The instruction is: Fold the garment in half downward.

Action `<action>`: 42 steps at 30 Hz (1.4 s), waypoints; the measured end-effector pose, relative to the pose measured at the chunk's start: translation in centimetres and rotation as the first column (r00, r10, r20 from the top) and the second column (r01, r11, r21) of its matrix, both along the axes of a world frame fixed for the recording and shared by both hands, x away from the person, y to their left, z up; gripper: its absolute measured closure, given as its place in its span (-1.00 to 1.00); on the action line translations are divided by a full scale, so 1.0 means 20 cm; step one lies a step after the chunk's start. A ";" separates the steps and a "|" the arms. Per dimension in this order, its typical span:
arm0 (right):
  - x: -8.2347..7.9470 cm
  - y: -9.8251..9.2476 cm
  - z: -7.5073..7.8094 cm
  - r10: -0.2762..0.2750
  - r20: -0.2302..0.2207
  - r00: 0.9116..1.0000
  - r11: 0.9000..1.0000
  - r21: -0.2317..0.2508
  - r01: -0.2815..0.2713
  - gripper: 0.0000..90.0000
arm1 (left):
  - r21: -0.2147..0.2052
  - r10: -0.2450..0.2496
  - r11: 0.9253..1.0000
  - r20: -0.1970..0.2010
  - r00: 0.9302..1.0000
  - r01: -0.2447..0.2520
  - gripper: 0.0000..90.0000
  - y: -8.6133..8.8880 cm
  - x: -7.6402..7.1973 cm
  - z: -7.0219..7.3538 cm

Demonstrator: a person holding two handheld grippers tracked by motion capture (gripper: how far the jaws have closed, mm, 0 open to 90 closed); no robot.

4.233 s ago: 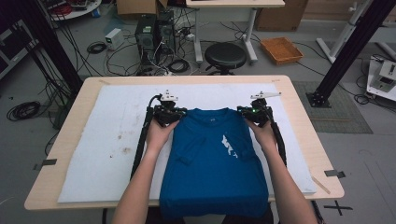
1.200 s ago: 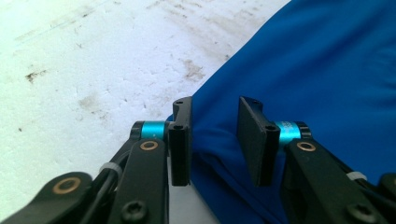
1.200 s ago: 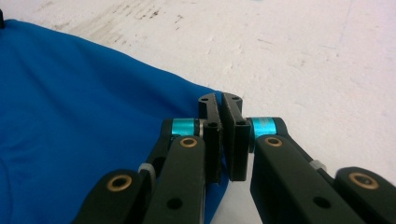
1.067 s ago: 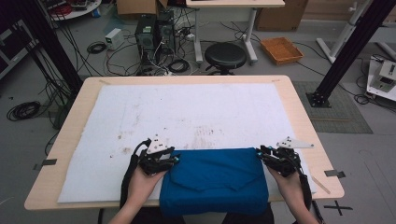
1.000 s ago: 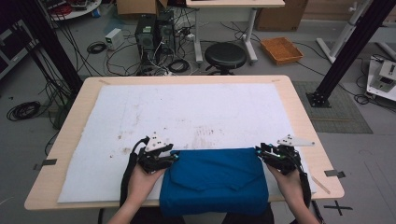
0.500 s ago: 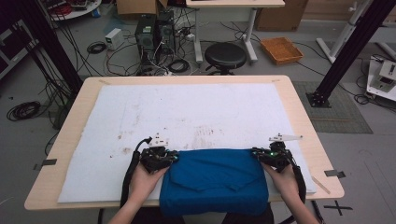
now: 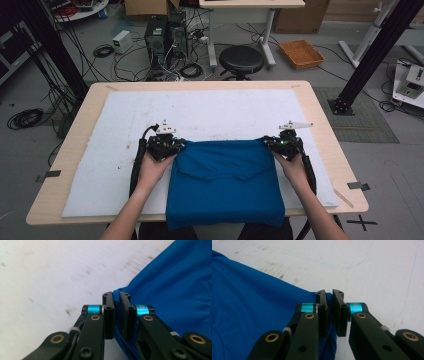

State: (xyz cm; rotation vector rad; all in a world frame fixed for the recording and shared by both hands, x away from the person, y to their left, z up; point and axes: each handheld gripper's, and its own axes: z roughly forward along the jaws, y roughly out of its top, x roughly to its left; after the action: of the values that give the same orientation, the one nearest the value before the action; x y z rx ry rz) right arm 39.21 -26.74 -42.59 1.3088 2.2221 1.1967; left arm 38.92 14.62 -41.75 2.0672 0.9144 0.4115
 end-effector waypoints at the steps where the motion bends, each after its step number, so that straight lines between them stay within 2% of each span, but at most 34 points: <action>1: 0.03 0.00 0.00 0.002 -0.004 1.000 1.000 -0.002 -0.002 0.86 | 0.005 0.003 1.000 0.003 1.000 -0.004 0.84 0.00 0.03 0.00; 5: 0.14 0.02 0.00 -0.018 0.005 1.000 1.000 -0.003 0.018 0.86 | -0.005 0.032 0.999 0.000 0.999 -0.032 0.84 0.01 0.13 0.00; 6: 0.15 0.03 0.00 -0.022 0.003 1.000 1.000 -0.004 0.022 0.86 | -0.003 0.036 0.999 0.012 0.999 -0.036 0.84 0.01 0.14 0.00; 8: 0.18 0.04 0.00 -0.024 0.015 1.000 1.000 0.000 0.024 0.86 | 0.017 0.036 0.999 0.000 0.999 -0.036 0.84 0.01 0.18 -0.01; 10: 0.22 0.04 -0.01 -0.026 0.001 1.000 1.000 -0.008 0.026 0.86 | 0.036 0.041 0.998 0.000 0.999 -0.041 0.84 0.01 0.21 -0.01; 13: 0.25 0.05 -0.02 -0.033 -0.004 0.999 0.999 -0.009 0.033 0.86 | 0.040 0.059 0.997 -0.008 0.998 -0.058 0.83 0.00 0.24 -0.03; 15: 0.25 0.05 -0.02 -0.032 -0.003 0.999 0.999 -0.020 0.032 0.80 | 0.059 0.081 0.995 -0.012 0.997 -0.080 0.71 0.00 0.24 -0.03; 17: 0.24 0.06 -0.01 -0.031 0.010 0.999 0.999 -0.037 0.031 0.73 | 0.053 0.109 0.993 -0.005 0.994 -0.108 0.42 0.01 0.22 -0.02; 19: 0.21 0.05 0.00 -0.037 0.028 0.999 0.999 -0.032 0.038 0.61 | 0.037 0.111 0.993 0.021 0.994 -0.112 0.37 0.03 0.17 -0.01; 20: 0.20 0.04 0.01 -0.035 0.034 0.999 0.999 -0.031 0.036 0.60 | 0.023 0.116 0.993 0.034 0.993 -0.116 0.35 0.04 0.14 -0.01; 21: 0.18 0.04 0.02 -0.035 0.039 0.999 0.999 -0.030 0.036 0.57 | 0.012 0.111 0.994 0.032 0.993 -0.112 0.33 0.05 0.12 0.00; 22: 0.16 0.03 0.02 -0.041 0.046 0.998 0.999 -0.025 0.043 0.53 | -0.002 0.108 0.994 0.023 0.994 -0.108 0.33 0.07 0.09 0.01; 24: 0.11 0.02 0.05 -0.044 0.031 0.999 0.999 -0.018 0.045 0.53 | -0.026 0.107 0.994 0.002 0.994 -0.107 0.33 0.08 0.03 0.01; 26: 0.06 0.00 0.07 -0.047 0.060 0.997 0.999 -0.002 0.047 0.50 | -0.038 0.096 0.995 -0.034 0.995 -0.097 0.33 0.10 -0.03 0.01; 29: -0.02 -0.01 0.09 -0.051 0.067 0.996 0.998 0.026 0.049 0.41 | -0.072 0.095 0.992 -0.083 0.992 -0.101 0.33 0.10 -0.10 -0.01; 32: -0.08 -0.03 0.08 -0.050 0.061 0.997 0.998 0.038 0.048 0.39 | -0.080 0.117 0.988 -0.147 0.982 -0.130 0.32 0.09 -0.13 -0.04; 35: -0.12 -0.03 0.06 -0.046 0.051 0.998 0.998 0.041 0.044 0.38 | -0.080 0.141 0.984 -0.202 0.969 -0.159 0.34 0.07 -0.13 -0.07; 37: -0.12 -0.03 0.04 -0.048 0.047 0.998 0.998 0.039 0.046 0.37 | -0.084 0.152 0.981 -0.224 0.963 -0.174 0.37 0.07 -0.12 -0.08; 39: -0.13 -0.04 0.03 -0.053 0.042 0.998 0.998 0.039 0.051 0.36 | -0.099 0.170 0.975 -0.239 0.956 -0.198 0.39 0.07 -0.11 -0.08; 41: -0.13 -0.04 0.02 -0.052 0.034 0.998 0.998 0.043 0.051 0.36 | -0.105 0.175 0.973 -0.258 0.950 -0.207 0.42 0.06 -0.10 -0.09; 42: -0.13 -0.04 0.01 -0.050 0.033 0.998 0.998 0.042 0.049 0.36 | -0.094 0.174 0.974 -0.263 0.949 -0.205 0.43 0.06 -0.09 -0.09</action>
State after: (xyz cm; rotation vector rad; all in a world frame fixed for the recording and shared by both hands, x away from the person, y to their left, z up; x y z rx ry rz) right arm 36.71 -27.57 -42.35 1.3406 2.1394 1.2431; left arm 37.03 15.90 -43.58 1.9563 1.2668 0.1881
